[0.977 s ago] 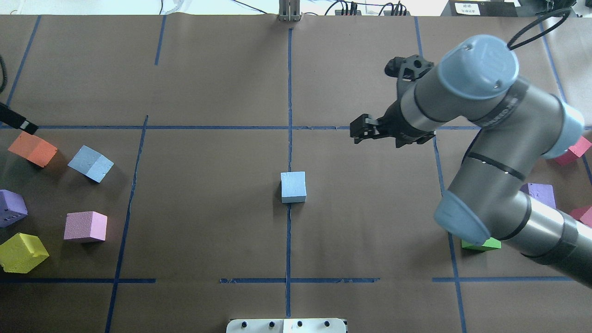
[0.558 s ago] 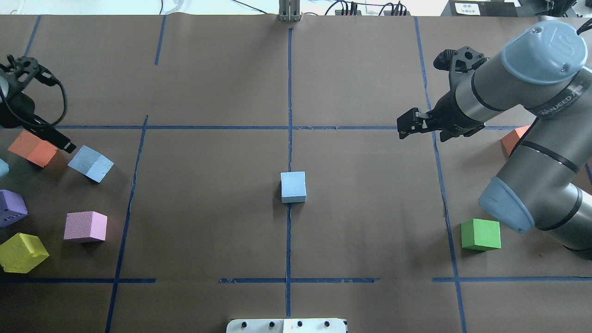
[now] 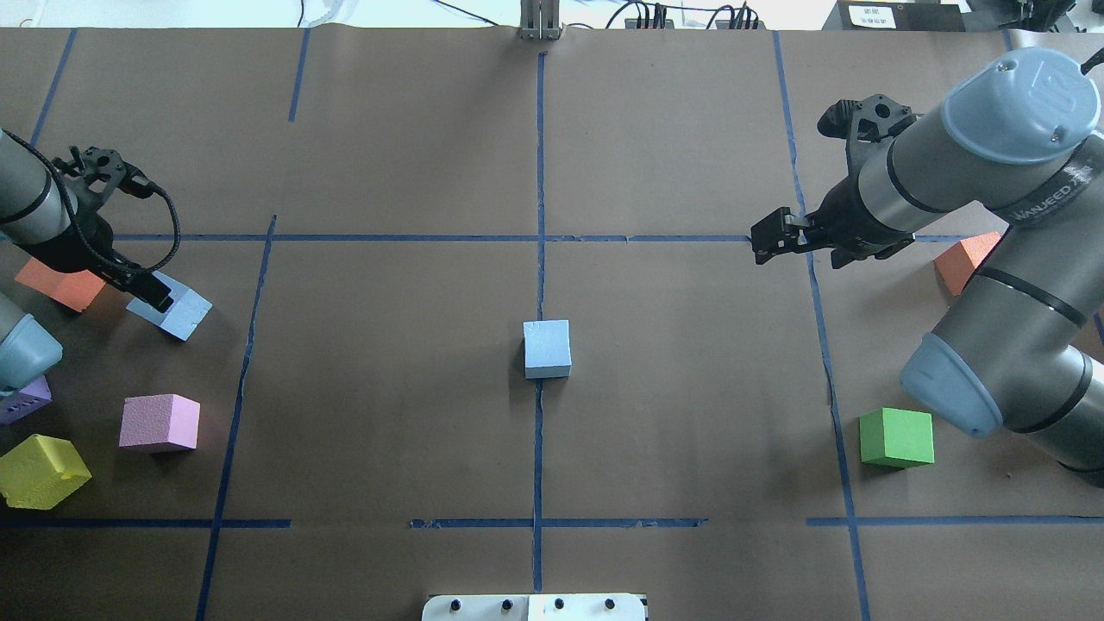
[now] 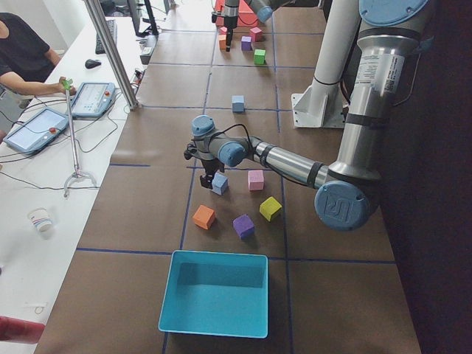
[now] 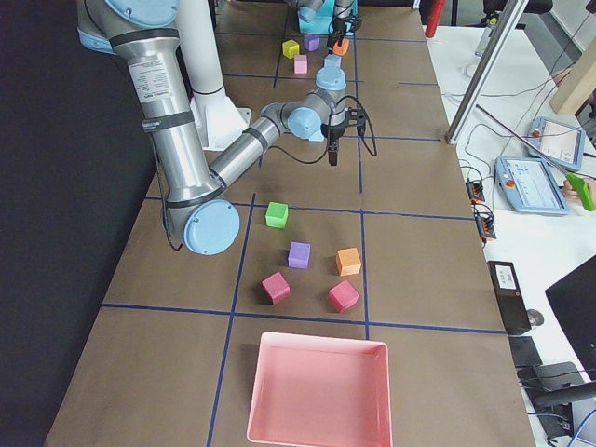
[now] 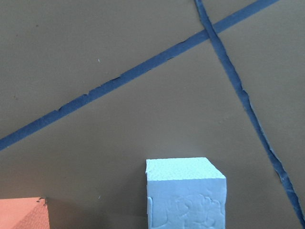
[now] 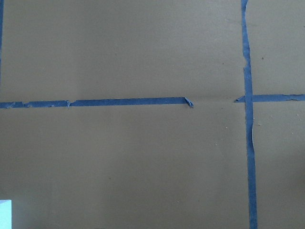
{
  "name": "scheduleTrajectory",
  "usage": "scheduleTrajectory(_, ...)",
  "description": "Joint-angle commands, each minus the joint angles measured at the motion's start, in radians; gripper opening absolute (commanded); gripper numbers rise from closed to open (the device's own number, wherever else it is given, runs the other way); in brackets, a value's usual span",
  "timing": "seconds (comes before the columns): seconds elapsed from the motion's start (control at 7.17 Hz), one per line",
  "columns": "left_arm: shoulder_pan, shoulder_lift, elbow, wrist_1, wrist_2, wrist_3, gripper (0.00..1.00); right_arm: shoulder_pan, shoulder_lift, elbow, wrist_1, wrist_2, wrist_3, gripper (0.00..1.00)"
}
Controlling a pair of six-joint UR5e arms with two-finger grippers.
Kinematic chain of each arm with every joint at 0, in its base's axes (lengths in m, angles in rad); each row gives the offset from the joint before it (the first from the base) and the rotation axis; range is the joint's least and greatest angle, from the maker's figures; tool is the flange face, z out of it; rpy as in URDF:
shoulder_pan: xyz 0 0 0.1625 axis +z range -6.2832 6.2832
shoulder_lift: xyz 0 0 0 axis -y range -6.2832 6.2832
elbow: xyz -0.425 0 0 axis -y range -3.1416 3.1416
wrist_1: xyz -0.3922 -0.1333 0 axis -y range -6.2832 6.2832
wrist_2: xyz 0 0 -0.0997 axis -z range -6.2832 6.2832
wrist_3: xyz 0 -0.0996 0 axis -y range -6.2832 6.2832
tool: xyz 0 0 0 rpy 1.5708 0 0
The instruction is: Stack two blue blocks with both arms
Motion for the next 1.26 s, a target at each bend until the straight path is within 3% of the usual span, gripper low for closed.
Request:
scheduleTrajectory(0.0,0.034,0.000,0.037,-0.059,0.004,-0.055,1.00,-0.003,-0.001,-0.020,0.000,-0.002,0.001,1.00)
scheduleTrajectory(0.42,0.041,-0.021,0.117,-0.114,0.004,-0.054,1.00,-0.012,-0.007,-0.033,0.031,-0.003,0.002,1.00)
scheduleTrajectory(0.56,0.049,-0.029,0.131,-0.140,0.004,-0.052,0.92,-0.012,-0.008,-0.040,0.037,-0.008,0.002,1.00)
scheduleTrajectory(0.84,0.052,-0.032,0.122,-0.160,0.004,-0.095,0.34,-0.023,-0.008,-0.046,0.038,-0.028,0.002,1.00)
scheduleTrajectory(0.98,0.052,-0.047,0.064,-0.159,0.036,-0.183,0.17,-0.023,-0.008,-0.044,0.038,-0.028,0.002,1.00)
scheduleTrajectory(1.12,0.070,-0.084,-0.013,-0.141,0.141,-0.350,0.11,-0.020,-0.008,-0.040,0.038,-0.028,0.002,1.00)
